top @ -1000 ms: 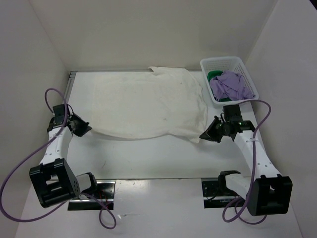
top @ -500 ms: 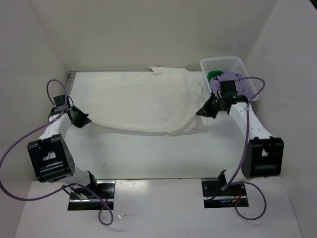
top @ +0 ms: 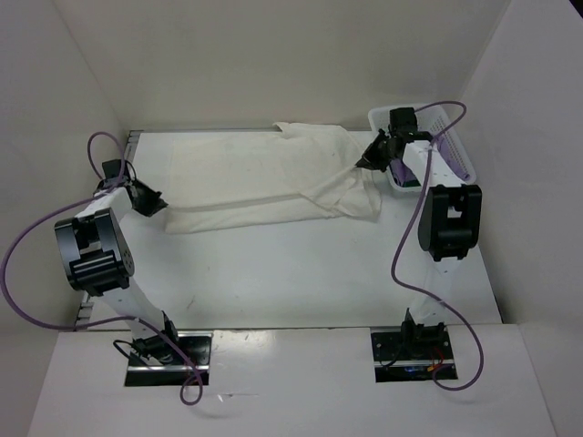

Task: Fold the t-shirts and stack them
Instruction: Fold the flattened tshirt in 1/3 of the way

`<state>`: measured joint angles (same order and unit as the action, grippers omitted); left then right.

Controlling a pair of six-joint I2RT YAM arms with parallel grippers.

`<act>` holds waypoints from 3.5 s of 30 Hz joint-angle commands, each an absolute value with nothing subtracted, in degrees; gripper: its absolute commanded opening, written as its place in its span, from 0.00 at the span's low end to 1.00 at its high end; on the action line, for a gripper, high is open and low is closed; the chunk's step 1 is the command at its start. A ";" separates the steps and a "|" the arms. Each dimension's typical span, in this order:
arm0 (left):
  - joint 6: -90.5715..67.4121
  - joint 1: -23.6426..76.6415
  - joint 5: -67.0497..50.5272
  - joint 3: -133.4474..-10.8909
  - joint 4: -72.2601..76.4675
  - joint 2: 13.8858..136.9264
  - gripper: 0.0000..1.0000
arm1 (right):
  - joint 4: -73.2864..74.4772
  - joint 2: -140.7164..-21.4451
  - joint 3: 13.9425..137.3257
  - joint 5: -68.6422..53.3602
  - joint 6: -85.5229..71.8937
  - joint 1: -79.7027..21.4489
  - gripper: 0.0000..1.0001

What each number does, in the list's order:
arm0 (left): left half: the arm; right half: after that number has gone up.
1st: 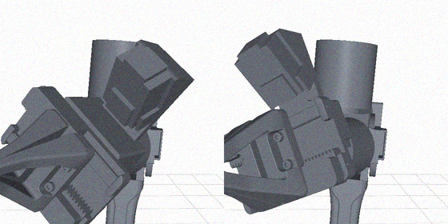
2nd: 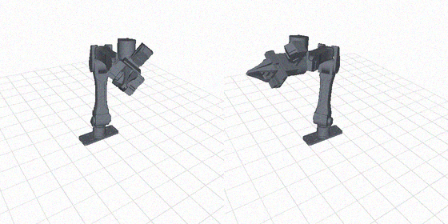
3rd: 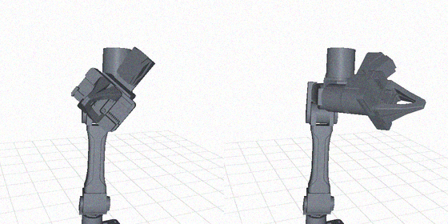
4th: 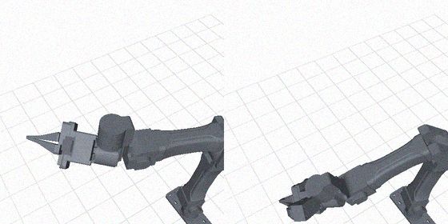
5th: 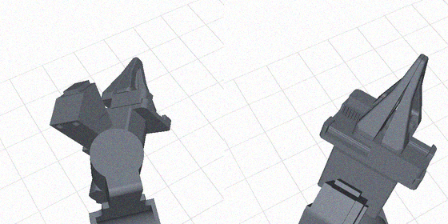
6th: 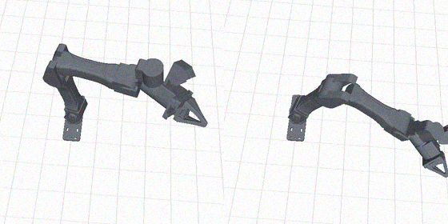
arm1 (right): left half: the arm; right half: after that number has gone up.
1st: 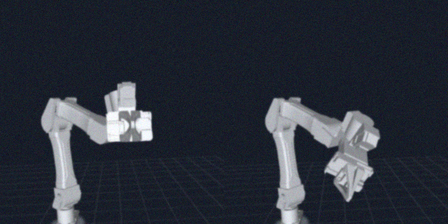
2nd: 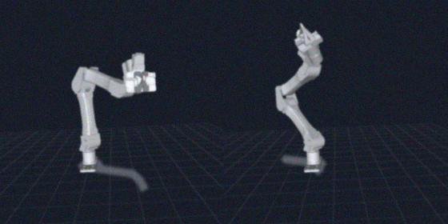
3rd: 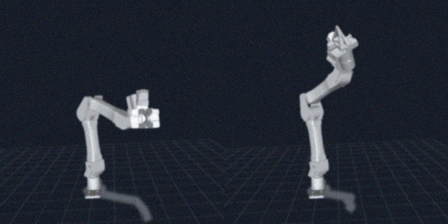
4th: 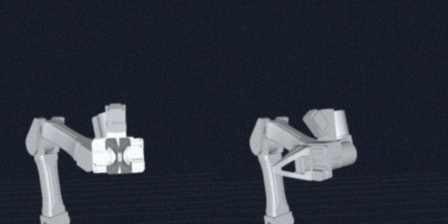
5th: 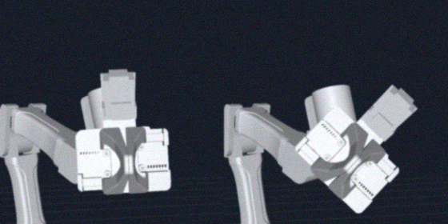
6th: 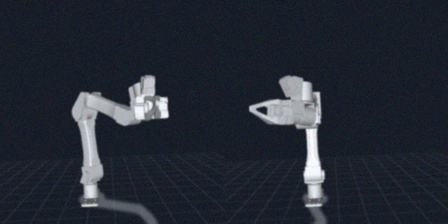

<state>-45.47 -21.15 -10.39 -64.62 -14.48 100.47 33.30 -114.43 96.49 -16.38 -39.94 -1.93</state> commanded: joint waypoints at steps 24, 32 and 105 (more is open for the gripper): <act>-48.86 -23.03 -13.17 -53.20 -9.50 89.40 0.41 | 26.55 -107.42 93.58 -13.97 -38.32 -2.02 0.19; -49.48 -23.03 -17.49 -48.87 -6.50 93.42 0.50 | 23.73 -94.75 73.58 -14.60 -37.88 -3.16 0.08; -45.62 -30.41 -11.17 -44.90 -38.40 72.69 0.00 | 54.66 -64.87 51.15 -5.37 -40.61 -4.13 0.38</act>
